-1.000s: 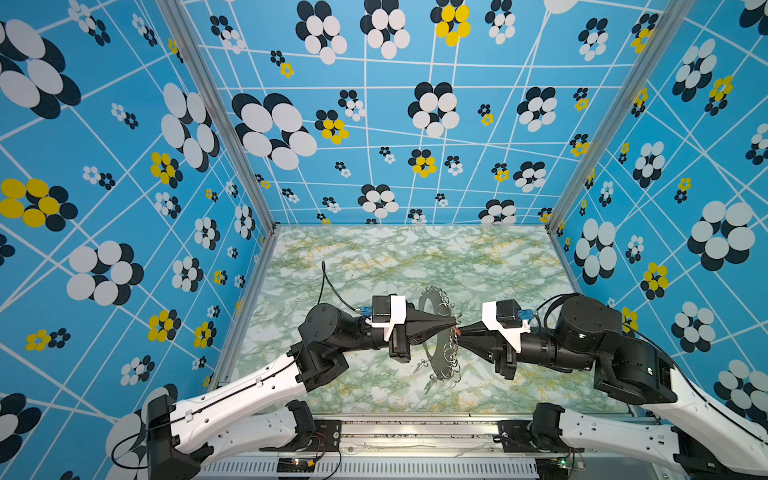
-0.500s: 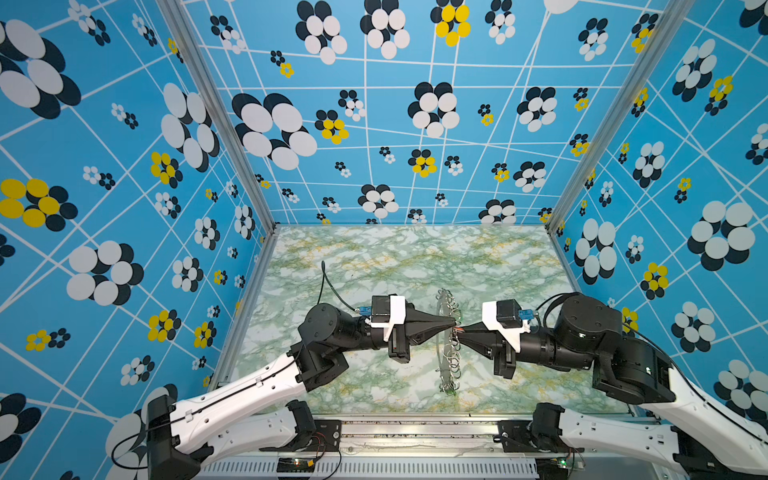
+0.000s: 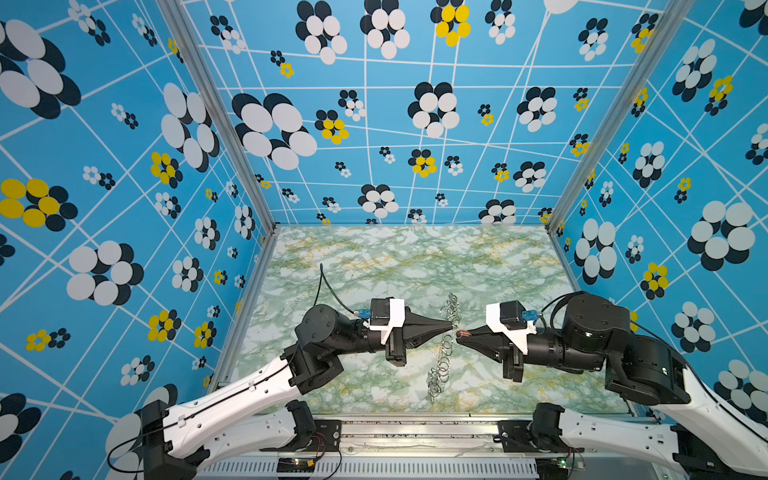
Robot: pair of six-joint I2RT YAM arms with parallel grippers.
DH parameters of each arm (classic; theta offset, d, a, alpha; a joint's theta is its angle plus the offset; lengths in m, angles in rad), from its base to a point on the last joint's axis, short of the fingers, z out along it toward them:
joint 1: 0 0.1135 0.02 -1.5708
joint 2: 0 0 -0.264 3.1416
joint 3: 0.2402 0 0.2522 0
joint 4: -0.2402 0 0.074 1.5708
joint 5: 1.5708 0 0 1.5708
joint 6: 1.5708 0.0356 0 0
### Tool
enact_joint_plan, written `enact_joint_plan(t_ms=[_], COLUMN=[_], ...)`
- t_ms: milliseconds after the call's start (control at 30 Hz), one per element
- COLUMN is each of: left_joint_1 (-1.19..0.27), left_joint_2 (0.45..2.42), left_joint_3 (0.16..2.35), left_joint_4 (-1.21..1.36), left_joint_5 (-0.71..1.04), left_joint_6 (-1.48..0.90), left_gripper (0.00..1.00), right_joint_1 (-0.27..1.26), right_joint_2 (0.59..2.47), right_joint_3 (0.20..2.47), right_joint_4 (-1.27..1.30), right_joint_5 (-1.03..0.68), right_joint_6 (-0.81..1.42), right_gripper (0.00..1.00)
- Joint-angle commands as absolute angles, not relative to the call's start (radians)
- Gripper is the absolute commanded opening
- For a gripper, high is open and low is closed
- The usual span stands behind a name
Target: Put the keys on the keyring
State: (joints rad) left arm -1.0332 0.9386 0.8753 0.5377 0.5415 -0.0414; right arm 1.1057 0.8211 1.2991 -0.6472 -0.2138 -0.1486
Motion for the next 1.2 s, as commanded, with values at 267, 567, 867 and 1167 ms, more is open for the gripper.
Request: enact_joint_plan(t_ms=[267, 567, 867, 1167], left_joint_1=[-1.022, -1.021, -1.016, -1.009], left_joint_2=[0.95, 0.947, 0.916, 0.886], left_joint_3=[0.882, 0.862, 0.803, 0.742], left_joint_4=[0.549, 0.467, 0.401, 0.334], left_joint_5=[0.561, 0.555, 0.517, 0.436], left_joint_6=[-0.063, -0.058, -0.067, -0.062], left_gripper=[0.0, 0.0, 0.0, 0.12], right_joint_1=[1.108, 1.109, 1.108, 1.108], right_joint_2=[0.84, 0.871, 0.896, 0.932], right_joint_3=[1.383, 1.41, 1.399, 1.396], right_joint_4=[-0.748, -0.784, -0.81, -0.829], right_joint_5=[-0.148, -0.131, -0.125, -0.125], right_joint_6=[-0.201, -0.212, -0.197, -0.187], right_gripper=[0.0, 0.0, 0.0, 0.0])
